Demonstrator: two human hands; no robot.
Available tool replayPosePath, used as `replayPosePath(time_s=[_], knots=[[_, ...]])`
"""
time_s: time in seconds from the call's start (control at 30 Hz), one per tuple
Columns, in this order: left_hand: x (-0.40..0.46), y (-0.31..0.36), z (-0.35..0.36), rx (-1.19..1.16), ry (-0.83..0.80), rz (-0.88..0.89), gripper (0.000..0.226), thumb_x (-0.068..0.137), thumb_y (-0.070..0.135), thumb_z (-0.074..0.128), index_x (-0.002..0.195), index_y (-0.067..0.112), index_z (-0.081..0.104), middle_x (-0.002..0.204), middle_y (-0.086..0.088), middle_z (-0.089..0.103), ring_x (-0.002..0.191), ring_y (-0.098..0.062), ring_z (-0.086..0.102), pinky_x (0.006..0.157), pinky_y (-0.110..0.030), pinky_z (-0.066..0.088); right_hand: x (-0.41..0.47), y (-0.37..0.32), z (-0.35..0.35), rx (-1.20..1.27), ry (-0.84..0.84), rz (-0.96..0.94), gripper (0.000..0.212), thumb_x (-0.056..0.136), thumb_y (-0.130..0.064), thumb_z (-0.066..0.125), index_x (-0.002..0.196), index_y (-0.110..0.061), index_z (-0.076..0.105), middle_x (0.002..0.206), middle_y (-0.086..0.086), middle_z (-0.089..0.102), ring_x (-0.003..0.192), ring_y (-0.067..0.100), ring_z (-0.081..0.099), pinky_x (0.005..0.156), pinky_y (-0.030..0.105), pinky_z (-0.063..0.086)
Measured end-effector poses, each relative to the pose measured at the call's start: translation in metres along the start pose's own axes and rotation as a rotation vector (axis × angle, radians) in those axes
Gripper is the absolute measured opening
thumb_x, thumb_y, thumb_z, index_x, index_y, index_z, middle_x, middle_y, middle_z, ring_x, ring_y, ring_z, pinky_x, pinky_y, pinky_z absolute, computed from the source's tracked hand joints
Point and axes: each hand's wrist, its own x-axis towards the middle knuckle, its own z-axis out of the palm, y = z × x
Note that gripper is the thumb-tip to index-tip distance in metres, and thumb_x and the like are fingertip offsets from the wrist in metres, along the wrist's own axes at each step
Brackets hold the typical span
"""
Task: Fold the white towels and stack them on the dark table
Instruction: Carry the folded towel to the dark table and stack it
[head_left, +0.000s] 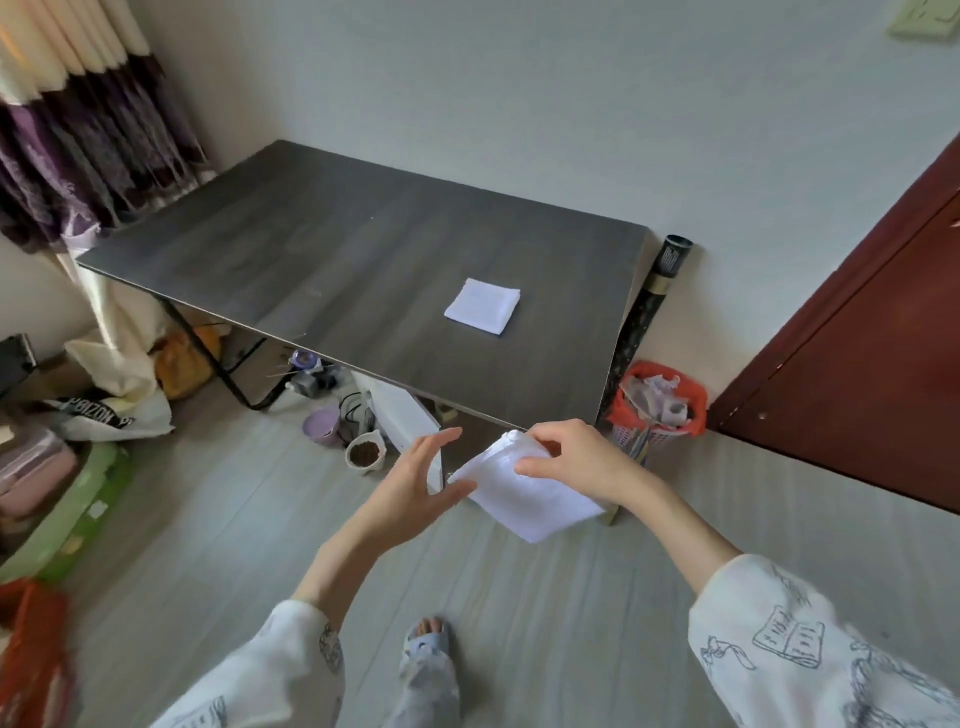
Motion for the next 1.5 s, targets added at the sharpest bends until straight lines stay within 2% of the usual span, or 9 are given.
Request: replayPosePath(time_s=[0.1,0.17,0.27,0.33,0.57,0.7,0.8,1.0,1.5], knots=[[0.065,-0.003,-0.026,-0.033,-0.169,-0.011,0.056,0.086,0.028,0.063,0.136,0.026,0.037,0.120,0.016,0.049,0.111,-0.001,0.045,0.082,-0.004,0.035,0.051,-0.005,-0.012,0.003,-0.021,0.058,0.026,0.081,-0.024,0.068,0.067,-0.010,0.051,0.062,-0.003,0.038,0.057,0.011,0.031,0.054,0.023,0.023],[0.102,-0.004,-0.036,-0.065,-0.227,0.000,0.041,0.087,0.026,0.062,0.125,0.025,0.048,0.109,0.011,0.059,0.104,-0.004,0.055,0.075,-0.005,0.042,0.077,-0.006,-0.023,0.010,-0.013,0.093,0.028,0.081,-0.024,0.068,0.061,-0.019,0.049,0.059,-0.007,0.038,0.053,0.008,0.031,0.052,0.022,0.023],[0.154,-0.007,-0.035,-0.086,-0.283,0.029,0.016,0.087,0.026,0.061,0.102,0.032,0.058,0.100,0.007,0.064,0.095,-0.003,0.060,0.078,-0.019,0.049,0.111,0.002,-0.041,0.031,-0.012,0.160,0.028,0.080,-0.026,0.068,0.060,-0.019,0.049,0.057,-0.009,0.038,0.051,0.006,0.031,0.050,0.020,0.023],[0.182,-0.008,-0.030,-0.063,-0.310,0.024,0.010,0.087,0.027,0.060,0.092,0.035,0.058,0.098,0.003,0.061,0.091,-0.008,0.059,0.078,-0.019,0.047,0.127,0.010,-0.053,0.039,-0.023,0.194,0.034,0.081,-0.026,0.068,0.056,-0.024,0.045,0.055,-0.010,0.038,0.050,0.005,0.031,0.048,0.018,0.023],[0.290,-0.016,0.008,-0.156,-0.428,-0.071,0.004,0.090,0.029,0.057,0.087,0.028,0.060,0.092,0.003,0.063,0.084,-0.013,0.064,0.075,-0.029,0.056,0.206,0.068,-0.107,0.056,-0.045,0.296,0.037,0.083,-0.026,0.065,0.059,-0.018,0.038,0.060,-0.003,0.035,0.055,0.012,0.030,0.054,0.026,0.023],[0.353,-0.017,0.038,-0.189,-0.418,-0.203,0.010,0.092,0.026,0.054,0.096,0.019,0.060,0.093,0.000,0.067,0.084,-0.013,0.066,0.074,-0.027,0.057,0.263,0.109,-0.139,0.022,-0.100,0.313,0.026,0.086,-0.026,0.062,0.066,-0.017,0.048,0.066,-0.002,0.044,0.059,0.010,0.039,0.056,0.023,0.029],[0.394,-0.022,0.062,-0.230,-0.423,-0.330,0.013,0.093,0.024,0.052,0.101,0.017,0.059,0.095,-0.001,0.066,0.087,-0.015,0.066,0.075,-0.028,0.057,0.305,0.142,-0.156,-0.011,-0.138,0.333,0.021,0.086,-0.028,0.062,0.084,-0.006,0.059,0.077,0.005,0.054,0.066,0.014,0.046,0.059,0.026,0.033],[0.450,-0.034,0.088,-0.188,-0.329,-0.495,0.017,0.093,0.023,0.052,0.105,0.013,0.059,0.098,-0.005,0.065,0.093,-0.022,0.063,0.085,-0.040,0.055,0.364,0.189,-0.169,-0.028,-0.139,0.362,0.016,0.086,-0.024,0.058,0.100,-0.016,0.062,0.090,0.006,0.064,0.081,0.023,0.060,0.067,0.032,0.046],[0.497,-0.049,0.090,0.030,-0.269,-0.508,0.016,0.090,0.031,0.054,0.097,0.017,0.058,0.088,-0.003,0.064,0.083,-0.021,0.062,0.076,-0.045,0.056,0.418,0.212,-0.166,-0.182,-0.087,0.302,0.025,0.092,-0.017,0.051,0.116,-0.015,0.061,0.111,0.004,0.062,0.094,0.022,0.060,0.084,0.038,0.052]])
